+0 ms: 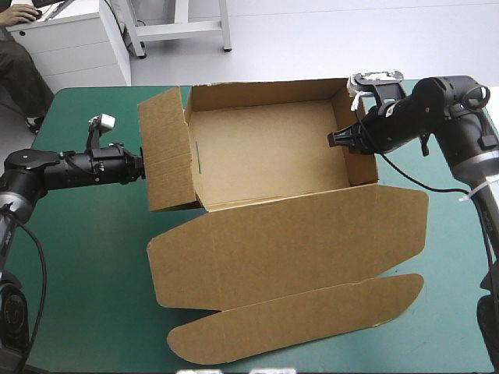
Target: Fold the box
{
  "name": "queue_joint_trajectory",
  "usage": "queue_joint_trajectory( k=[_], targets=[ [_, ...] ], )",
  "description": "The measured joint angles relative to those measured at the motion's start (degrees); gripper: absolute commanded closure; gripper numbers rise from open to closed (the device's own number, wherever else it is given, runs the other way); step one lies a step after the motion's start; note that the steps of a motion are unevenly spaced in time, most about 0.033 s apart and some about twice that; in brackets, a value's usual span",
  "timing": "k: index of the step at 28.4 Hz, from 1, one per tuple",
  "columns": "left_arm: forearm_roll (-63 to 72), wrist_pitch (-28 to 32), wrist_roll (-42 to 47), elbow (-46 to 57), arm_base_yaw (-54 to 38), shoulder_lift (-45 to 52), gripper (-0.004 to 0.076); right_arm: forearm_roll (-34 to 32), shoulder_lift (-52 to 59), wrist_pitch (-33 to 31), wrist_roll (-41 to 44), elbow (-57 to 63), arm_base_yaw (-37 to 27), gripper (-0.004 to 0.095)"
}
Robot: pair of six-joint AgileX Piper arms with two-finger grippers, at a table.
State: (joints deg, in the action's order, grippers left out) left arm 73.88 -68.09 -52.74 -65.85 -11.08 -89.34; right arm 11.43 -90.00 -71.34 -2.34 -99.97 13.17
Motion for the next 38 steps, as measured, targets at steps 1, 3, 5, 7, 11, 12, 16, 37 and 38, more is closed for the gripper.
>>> queue_joint_trajectory(
  k=[1,3,5,7,11,12,16,37,38],
  targets=[
    [0.2,-0.1,0.1,0.0,0.4,0.0,0.0115,-0.1,-0.3,0.0,0.0,0.0,0.0,0.0909],
    [1.2,-0.1,0.2,0.0,1.2,0.0,0.0115,-0.4,-0.7,0.0,0.0,0.0,0.0,0.0909],
    [2.0,-0.3,0.4,0.0,1.7,0.0,0.0115,-0.9,-1.1,0.0,0.0,0.0,0.0,0.0909],
    [2.5,-0.3,0.7,0.0,2.0,0.2,0.0115,-1.1,-1.6,0.1,0.0,0.0,0.0,0.0909],
    [2.5,-0.2,1.8,-0.6,2.1,1.4,0.0115,-1.1,-2.2,0.3,0.0,0.0,-0.1,0.0909],
    [2.5,-0.3,2.1,-0.9,2.1,1.8,0.0115,-1.2,-2.3,0.4,0.0,0.0,-0.1,0.0909],
    [2.8,-0.3,3.8,-1.8,2.6,3.0,0.0115,-1.6,-2.4,0.8,0.1,0.0,-0.1,0.0909],
    [8.8,-0.6,6.2,-2.2,12.3,3.8,0.0115,-4.5,-2.8,0.8,0.5,0.0,-0.1,0.0908],
    [8.8,-0.6,6.2,-2.2,12.7,3.8,0.0115,-4.6,-2.8,0.8,0.5,0.0,-0.1,0.0908]
  ],
)
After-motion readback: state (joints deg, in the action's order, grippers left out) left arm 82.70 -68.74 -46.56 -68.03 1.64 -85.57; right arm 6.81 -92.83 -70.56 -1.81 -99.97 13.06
